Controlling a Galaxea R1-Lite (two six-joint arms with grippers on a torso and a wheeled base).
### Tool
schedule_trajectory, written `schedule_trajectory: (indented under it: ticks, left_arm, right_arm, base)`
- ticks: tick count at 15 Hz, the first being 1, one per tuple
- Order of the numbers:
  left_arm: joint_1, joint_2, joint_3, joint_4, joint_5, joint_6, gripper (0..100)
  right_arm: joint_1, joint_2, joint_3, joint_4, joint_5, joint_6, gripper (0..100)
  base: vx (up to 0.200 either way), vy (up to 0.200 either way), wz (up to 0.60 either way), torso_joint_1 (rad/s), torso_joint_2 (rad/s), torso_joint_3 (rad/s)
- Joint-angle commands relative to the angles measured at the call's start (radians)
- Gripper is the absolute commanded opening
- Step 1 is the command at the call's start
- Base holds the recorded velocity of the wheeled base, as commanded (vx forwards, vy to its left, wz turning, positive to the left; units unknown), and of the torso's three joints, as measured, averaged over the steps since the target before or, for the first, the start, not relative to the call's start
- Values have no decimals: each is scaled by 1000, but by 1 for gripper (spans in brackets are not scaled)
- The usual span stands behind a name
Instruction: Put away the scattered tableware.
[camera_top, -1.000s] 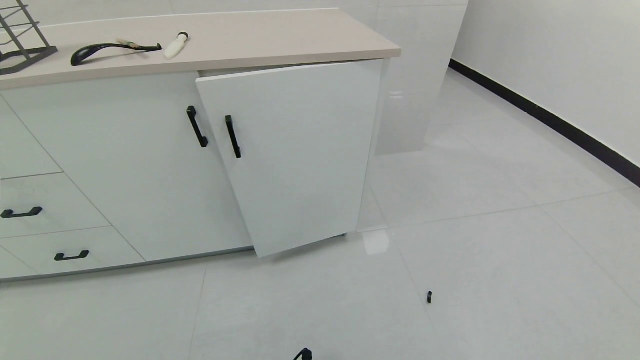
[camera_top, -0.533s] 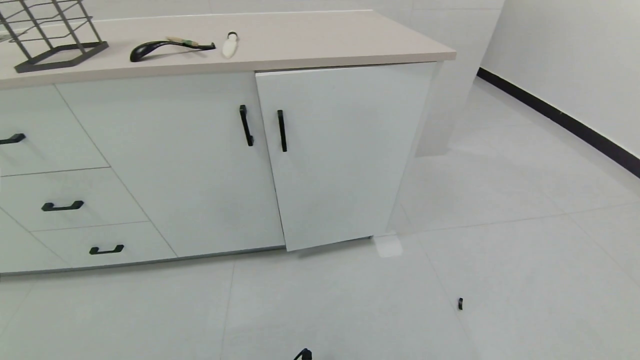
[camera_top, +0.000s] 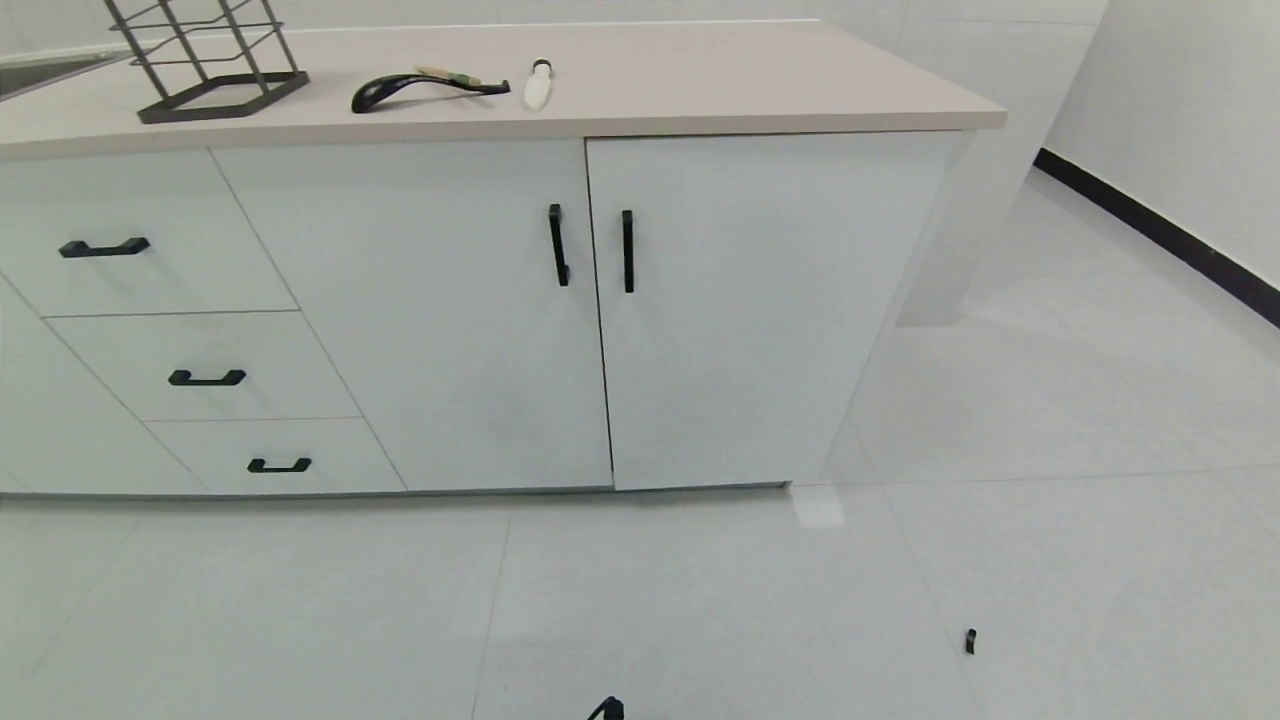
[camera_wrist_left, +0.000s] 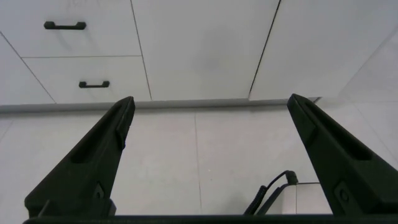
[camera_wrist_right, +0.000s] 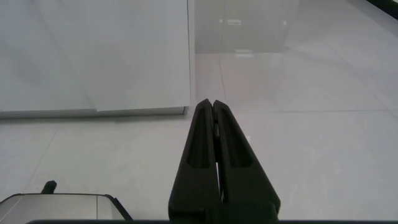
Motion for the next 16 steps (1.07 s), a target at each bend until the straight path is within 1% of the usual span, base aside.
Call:
schedule_trajectory:
  ticks: [1,3,4,7,13,14,16]
  left_arm:
    - [1,0,0,0,0,0,100]
    - [1,0,0,0,0,0,100]
    - [1,0,0,0,0,0,100]
    - [1,0,0,0,-3,12,100]
    - [1,0,0,0,-3,12,100]
    - [1,0,0,0,-3,12,100]
    - [1,0,0,0,-3,12,100]
  right_arm:
    - [0,3,1,0,1,1,0]
    - [0,3,1,2,2,4,0]
    - [0,3,1,2,2,4,0]
    - [0,3,1,2,2,5,0]
    - [0,1,1,2,2,5,0]
    - [0,3,1,2,2,5,0]
    - [0,3,1,2,2,5,0]
  base:
    - [0,0,600,7,-2,2]
    - [0,0,600,7,2,2]
    - [0,0,0,0,0,0]
    - [0,200,0,2,1,2]
    - [0,200,0,1,1,2]
    - [200,200,0,-2,2,2]
    - [200,0,0,2,0,5]
